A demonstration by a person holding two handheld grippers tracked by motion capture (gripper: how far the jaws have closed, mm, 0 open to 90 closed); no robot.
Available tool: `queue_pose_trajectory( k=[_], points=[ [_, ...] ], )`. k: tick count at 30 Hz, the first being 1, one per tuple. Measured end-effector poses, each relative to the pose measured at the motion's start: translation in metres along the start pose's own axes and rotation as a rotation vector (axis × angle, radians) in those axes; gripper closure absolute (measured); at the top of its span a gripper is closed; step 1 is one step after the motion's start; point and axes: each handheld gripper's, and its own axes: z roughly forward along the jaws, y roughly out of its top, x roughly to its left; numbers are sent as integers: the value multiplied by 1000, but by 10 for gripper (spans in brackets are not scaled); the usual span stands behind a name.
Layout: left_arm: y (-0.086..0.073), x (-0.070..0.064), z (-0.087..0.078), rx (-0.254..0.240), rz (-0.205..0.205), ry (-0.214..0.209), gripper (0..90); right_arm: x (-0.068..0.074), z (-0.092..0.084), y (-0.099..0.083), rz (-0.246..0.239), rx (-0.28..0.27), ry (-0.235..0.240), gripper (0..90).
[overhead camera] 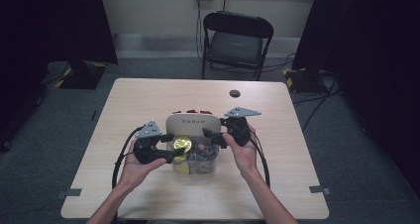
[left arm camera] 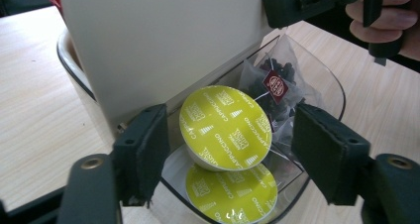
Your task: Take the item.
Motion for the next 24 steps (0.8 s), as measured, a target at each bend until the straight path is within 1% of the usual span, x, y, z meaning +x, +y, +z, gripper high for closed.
queue_pose_trajectory(
  k=[2, 4, 5, 6, 7, 10, 12, 14, 15, 16, 18, 21, 23, 24],
  points=[
    [0, -1, 3, 1, -6, -2, 302, 0, 0, 0, 1, -1, 0, 231],
    [1, -1, 5, 7, 7, 7, 290, 0, 0, 0, 2, -1, -1, 231],
    [1, -2, 7, 17, 7, 3, 289, 0, 0, 0, 2, -3, -1, 231],
    [1, -2, 7, 17, 7, 3, 290, 0, 0, 0, 2, -3, -1, 232],
    [1, -4, 10, 25, 25, 7, 289, 0, 0, 0, 2, -5, -1, 232],
    [0, -5, 13, 27, 23, 8, 292, 0, 0, 0, 2, -5, -1, 232],
    [0, -6, 16, 38, 37, 17, 289, 0, 0, 0, 3, -6, 0, 233],
    [0, -8, 18, 40, 39, 23, 281, 0, -1, 0, 2, -6, -1, 234],
    [0, -8, 18, 40, 39, 23, 276, 0, -1, 0, 2, -6, -1, 234],
    [0, -8, 18, 37, 39, 12, 276, 0, -1, 0, 2, -7, 1, 233],
    [-1, -9, 18, 38, 37, 26, 283, -1, -1, 0, 3, -7, 1, 233],
    [-3, -8, 20, 52, 51, 17, 334, -1, -1, 0, 4, -7, 2, 233],
    [-3, -9, 22, 55, 50, 13, 336, -1, -1, 0, 5, -8, 2, 232],
    [-3, -10, 22, 63, 56, 22, 328, -1, -1, 0, 6, -8, 1, 232]
  ],
)
